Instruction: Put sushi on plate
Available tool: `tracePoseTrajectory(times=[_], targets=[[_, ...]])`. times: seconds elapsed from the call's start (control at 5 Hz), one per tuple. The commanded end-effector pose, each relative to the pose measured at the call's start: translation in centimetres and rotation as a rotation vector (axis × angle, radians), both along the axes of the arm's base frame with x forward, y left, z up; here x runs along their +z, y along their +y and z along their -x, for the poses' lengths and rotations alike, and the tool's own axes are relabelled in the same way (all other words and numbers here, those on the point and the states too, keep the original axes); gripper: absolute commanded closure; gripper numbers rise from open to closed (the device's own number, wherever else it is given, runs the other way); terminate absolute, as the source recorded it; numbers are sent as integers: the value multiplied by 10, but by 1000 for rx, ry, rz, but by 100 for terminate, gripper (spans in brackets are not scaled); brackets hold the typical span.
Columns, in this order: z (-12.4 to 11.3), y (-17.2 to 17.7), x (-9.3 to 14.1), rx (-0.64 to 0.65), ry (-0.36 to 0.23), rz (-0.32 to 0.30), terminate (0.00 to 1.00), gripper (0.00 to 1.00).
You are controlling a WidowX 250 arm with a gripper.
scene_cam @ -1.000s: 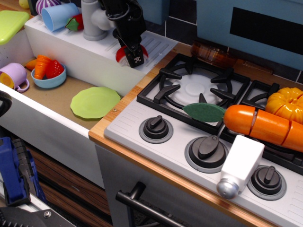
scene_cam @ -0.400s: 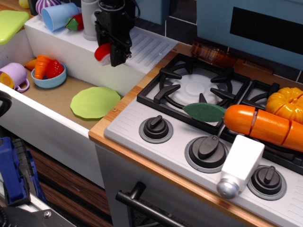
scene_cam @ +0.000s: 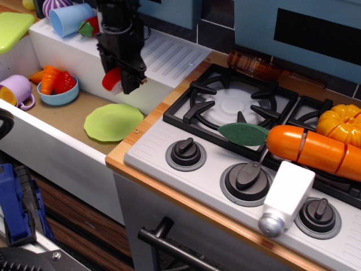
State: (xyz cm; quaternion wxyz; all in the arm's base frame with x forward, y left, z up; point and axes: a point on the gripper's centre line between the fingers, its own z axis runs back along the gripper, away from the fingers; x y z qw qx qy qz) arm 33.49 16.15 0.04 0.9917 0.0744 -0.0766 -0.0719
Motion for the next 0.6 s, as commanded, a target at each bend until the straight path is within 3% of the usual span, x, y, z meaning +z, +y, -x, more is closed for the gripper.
tracePoseTrajectory(times=[0.0, 0.2, 0.4], targets=[[1, 8, -7, 55, -54, -53, 0, 100], [3, 11, -21, 65, -55, -116, 0, 100], [5, 17, -35, 71, -73, -126, 100, 100]])
